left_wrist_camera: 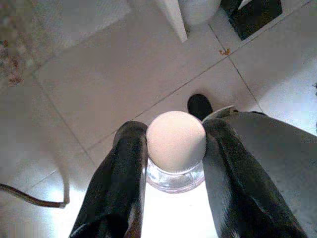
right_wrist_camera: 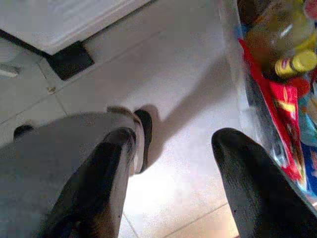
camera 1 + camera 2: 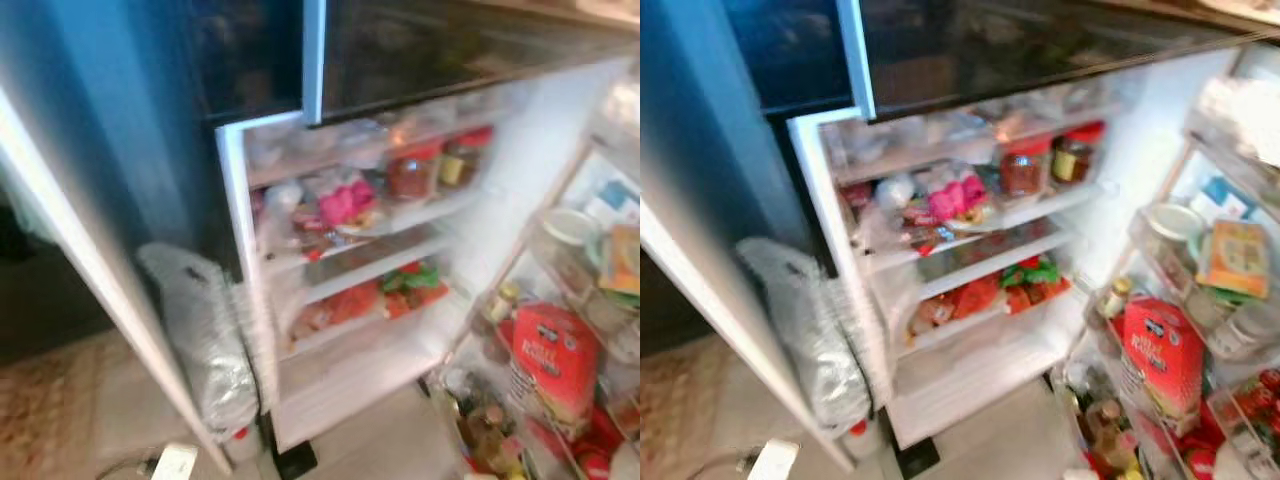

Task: Restocking fridge

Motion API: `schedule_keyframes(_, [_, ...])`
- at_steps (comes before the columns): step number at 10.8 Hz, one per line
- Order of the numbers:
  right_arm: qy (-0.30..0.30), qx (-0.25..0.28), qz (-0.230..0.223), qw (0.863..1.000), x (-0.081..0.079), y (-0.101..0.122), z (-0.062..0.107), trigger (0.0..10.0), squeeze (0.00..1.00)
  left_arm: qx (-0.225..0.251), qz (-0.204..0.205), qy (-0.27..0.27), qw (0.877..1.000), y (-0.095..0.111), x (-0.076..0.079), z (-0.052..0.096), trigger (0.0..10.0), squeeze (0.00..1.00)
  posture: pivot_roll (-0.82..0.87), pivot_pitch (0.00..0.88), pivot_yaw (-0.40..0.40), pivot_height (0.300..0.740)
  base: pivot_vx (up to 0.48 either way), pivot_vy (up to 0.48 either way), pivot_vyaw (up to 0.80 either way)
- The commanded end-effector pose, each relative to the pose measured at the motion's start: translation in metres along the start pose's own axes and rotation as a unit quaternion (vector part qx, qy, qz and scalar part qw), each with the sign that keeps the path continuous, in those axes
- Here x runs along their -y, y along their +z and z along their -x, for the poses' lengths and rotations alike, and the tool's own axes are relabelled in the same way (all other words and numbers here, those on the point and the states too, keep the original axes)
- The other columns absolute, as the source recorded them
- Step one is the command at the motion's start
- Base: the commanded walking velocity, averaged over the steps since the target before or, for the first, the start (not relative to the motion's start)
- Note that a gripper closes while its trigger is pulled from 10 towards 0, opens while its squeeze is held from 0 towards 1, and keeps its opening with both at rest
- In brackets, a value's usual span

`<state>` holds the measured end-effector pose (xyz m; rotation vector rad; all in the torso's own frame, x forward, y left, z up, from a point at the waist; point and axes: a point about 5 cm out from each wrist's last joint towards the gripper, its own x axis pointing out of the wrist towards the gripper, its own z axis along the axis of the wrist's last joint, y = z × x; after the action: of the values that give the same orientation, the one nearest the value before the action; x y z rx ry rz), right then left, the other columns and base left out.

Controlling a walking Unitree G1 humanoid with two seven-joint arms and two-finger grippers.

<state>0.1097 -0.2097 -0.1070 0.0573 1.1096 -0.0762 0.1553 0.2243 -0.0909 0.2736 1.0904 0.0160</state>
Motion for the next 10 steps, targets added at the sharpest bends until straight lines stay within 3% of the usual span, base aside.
schedule_keyframes(1, [-0.001, -0.009, -0.004, 1.000, 0.0016, -0.0062, 0.0014, 10.0, 0.00, 0.008, -0.005, 0.000, 1.000, 0.0050, 0.0005, -0.0005, 10.0, 0.00, -0.15, 0.000, -0.016, 0.740, 0.000, -0.281, 0.00])
schedule_keyframes(8, [0.008, -0.015, 0.006, 1.000, -0.0001, -0.0063, 0.0011, 10.0, 0.00, 0.007, -0.010, 0.000, 1.000, 0.0053, -0.0006, -0.0005, 10.0, 0.00, -0.15, 0.000, -0.011, 0.740, 0.000, -0.277, 0.00])
schedule_keyframes(10, [0.004, -0.011, -0.010, 1.000, 0.0002, -0.0065, 0.0011, 10.0, 0.00, 0.007, -0.012, 0.000, 1.000, 0.0056, -0.0005, -0.0006, 10.0, 0.00, -0.15, 0.000, -0.010, 0.740, 0.000, -0.277, 0.00])
